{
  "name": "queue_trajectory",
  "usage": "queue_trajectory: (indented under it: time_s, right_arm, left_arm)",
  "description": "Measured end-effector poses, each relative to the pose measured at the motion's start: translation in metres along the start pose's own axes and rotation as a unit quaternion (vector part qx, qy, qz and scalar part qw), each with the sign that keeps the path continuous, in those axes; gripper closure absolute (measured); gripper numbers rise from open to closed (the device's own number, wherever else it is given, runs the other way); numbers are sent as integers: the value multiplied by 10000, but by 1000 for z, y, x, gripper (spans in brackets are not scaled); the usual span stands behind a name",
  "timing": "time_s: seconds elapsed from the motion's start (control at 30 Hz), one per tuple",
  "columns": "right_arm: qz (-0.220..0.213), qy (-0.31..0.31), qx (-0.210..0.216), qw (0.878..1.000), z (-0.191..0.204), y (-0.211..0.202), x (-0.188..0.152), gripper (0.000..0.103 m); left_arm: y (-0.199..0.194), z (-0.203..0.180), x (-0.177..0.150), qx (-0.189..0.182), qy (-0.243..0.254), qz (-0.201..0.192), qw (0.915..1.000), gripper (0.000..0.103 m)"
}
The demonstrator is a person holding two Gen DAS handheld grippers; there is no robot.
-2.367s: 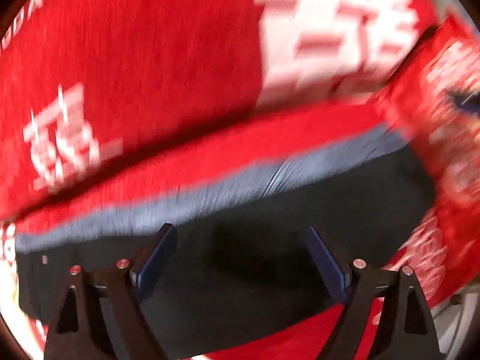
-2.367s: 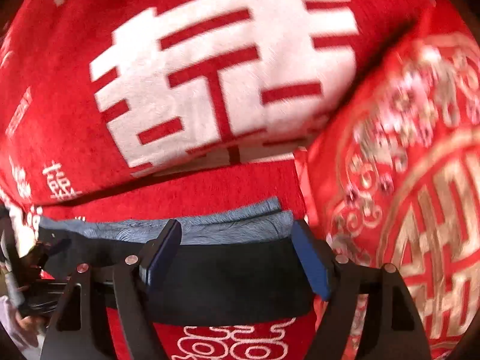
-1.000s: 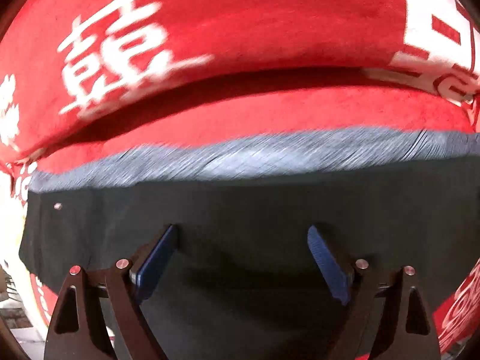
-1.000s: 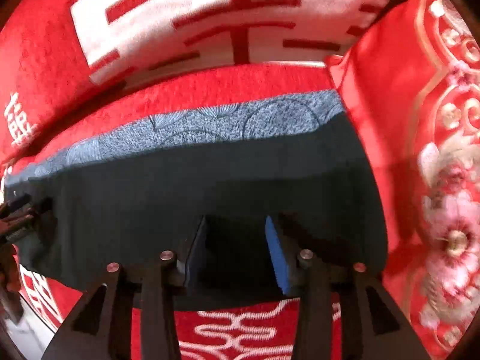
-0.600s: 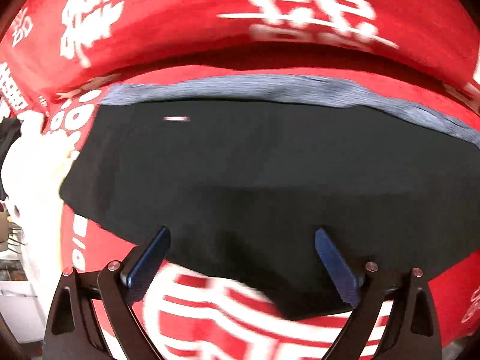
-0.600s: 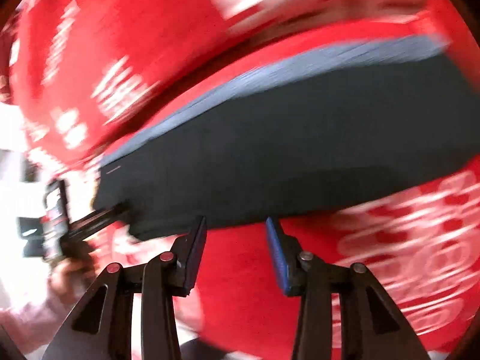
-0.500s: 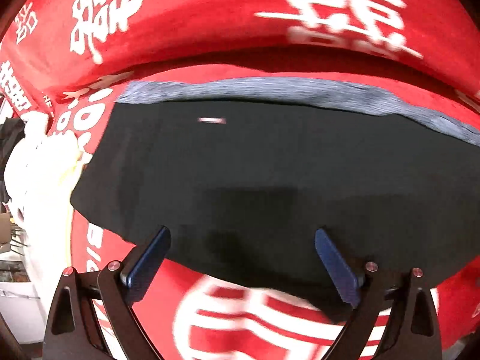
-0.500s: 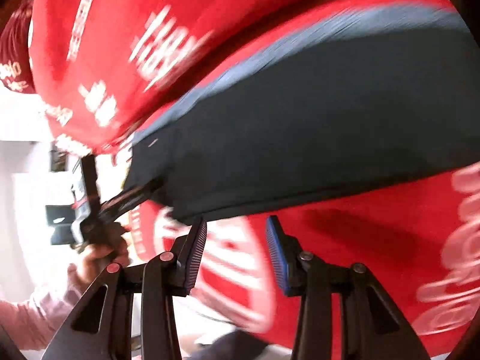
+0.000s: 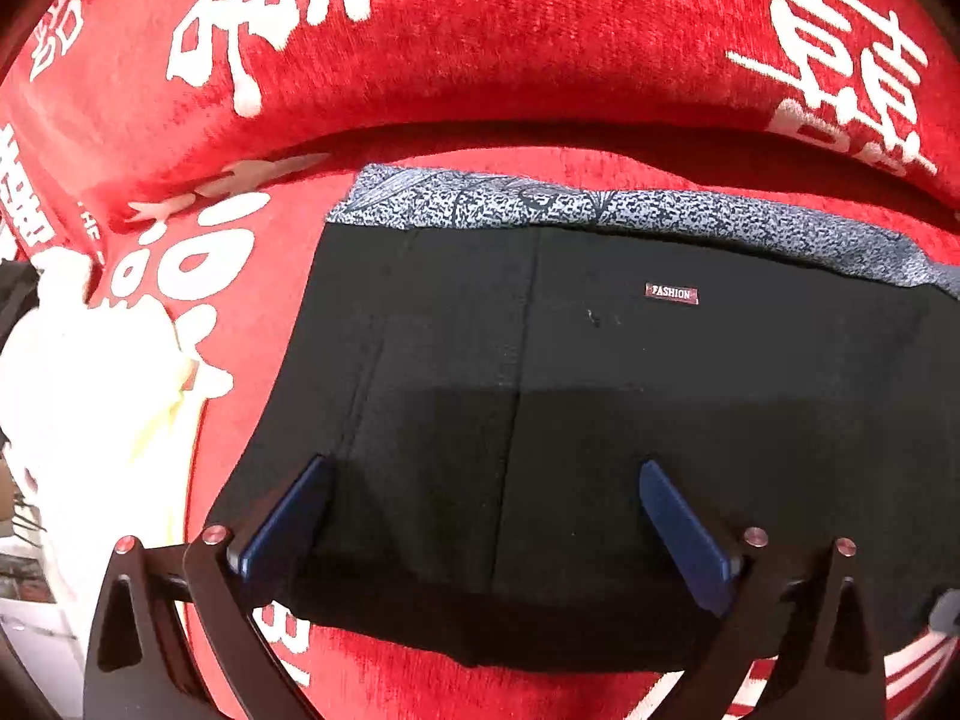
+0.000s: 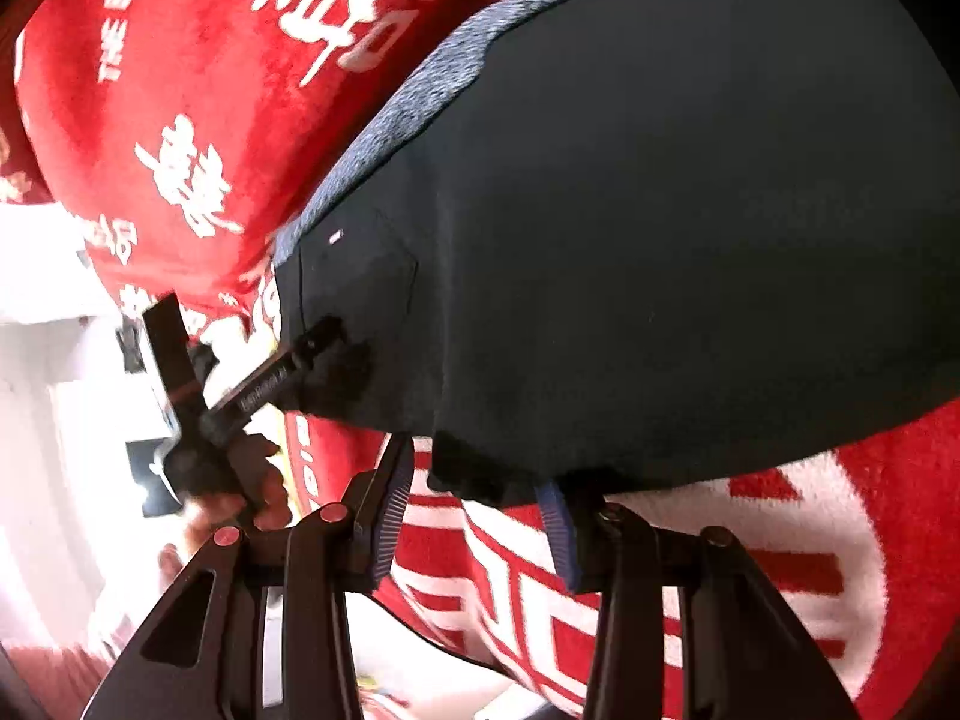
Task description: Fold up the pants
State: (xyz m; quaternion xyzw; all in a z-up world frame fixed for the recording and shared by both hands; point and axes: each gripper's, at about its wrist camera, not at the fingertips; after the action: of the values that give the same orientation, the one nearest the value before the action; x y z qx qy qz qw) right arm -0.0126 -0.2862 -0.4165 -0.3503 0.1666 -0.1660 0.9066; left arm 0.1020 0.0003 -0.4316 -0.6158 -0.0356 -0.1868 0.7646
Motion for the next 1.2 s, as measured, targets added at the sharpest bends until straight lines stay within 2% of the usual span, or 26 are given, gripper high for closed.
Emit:
queue_trajectory:
  time_s: [0.13,0.33,0.37,0.43,0.5,0.57,0.7,0.77,0.87,0.9,0.93,0.97,1.0,1.03,1.1,1.13,1.17,1.2]
  right_arm:
    - [-173,-616,-125,9979,34,-15,-6,96]
    - [50,-528,-754,9957,11,8,-20,96]
    - [154,-537,-790,9953,12,5,-22,92]
    - [363,-694,-1123,9906,20,-2,-24,91]
    - [189,-1104,-1251,9858,32,-22,-22,90]
    - [-204,-1507,-1423,9781,48,-42,-4,86]
    - [-679,-1599,-1711,9698,63,-44,59,85]
    - [-769,-1709,-1815,9654,73,-34,88,85]
    - [-724,-1835,-2101,9576,76,-6,121,85]
    - [-710,-1823,-2255,9544,71,3,128,85]
    - [-748,-1807,-2325,9527,64,7,134,87]
    - [-946,-1863,-2205,9527,59,1,139,89]
    - [-1114,-1882,-2377,9464,54,-4,143,90]
    - [-1184,-1831,-2384,9464,50,-9,148,93]
    - [-1181,-1487,-2237,9560,43,-18,157,93]
    - [-1145,-1424,-2273,9565,44,-22,157,87]
    - [-1114,-1446,-2367,9543,46,-26,153,86]
    - [-1061,-1520,-2522,9498,50,-29,146,80]
  left_arm:
    - [-9,8,-5,25,-126,10,9999,0]
    - [-2,18,-23,-81,-45,-36,10000,0]
    - [-3,18,-22,-58,-48,30,10000,0]
    - [-8,18,-18,31,-12,159,9999,0]
    - [-19,14,-13,-49,90,76,9999,0]
    - [-34,5,0,-85,278,-233,9993,0]
    - [-24,-7,37,13,283,-382,9989,0]
    - [-13,-9,52,135,206,-403,9989,0]
    - [12,-8,62,555,202,-245,9980,0]
    - [22,-3,60,572,185,-117,9981,0]
    - [29,6,54,332,29,-114,9994,0]
    - [31,15,49,122,-156,-151,9997,0]
    - [33,21,48,31,-265,-95,9996,0]
    - [33,25,47,-6,-322,-74,9995,0]
    - [35,31,45,18,-297,-62,9995,0]
    - [34,31,45,30,-237,-96,9997,0]
    - [33,31,44,55,-221,-112,9997,0]
    - [31,31,43,99,-218,-117,9996,0]
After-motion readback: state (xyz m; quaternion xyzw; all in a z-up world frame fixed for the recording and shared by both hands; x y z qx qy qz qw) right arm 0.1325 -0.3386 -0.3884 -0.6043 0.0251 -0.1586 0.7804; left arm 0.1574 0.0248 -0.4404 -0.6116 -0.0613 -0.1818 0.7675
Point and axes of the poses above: each gripper's, at about its wrist camera, not at the fingertips, and y roughly the way its jaws point, z to its left, x to its top, and after that the axes turned 8 degrees about y, right-handed
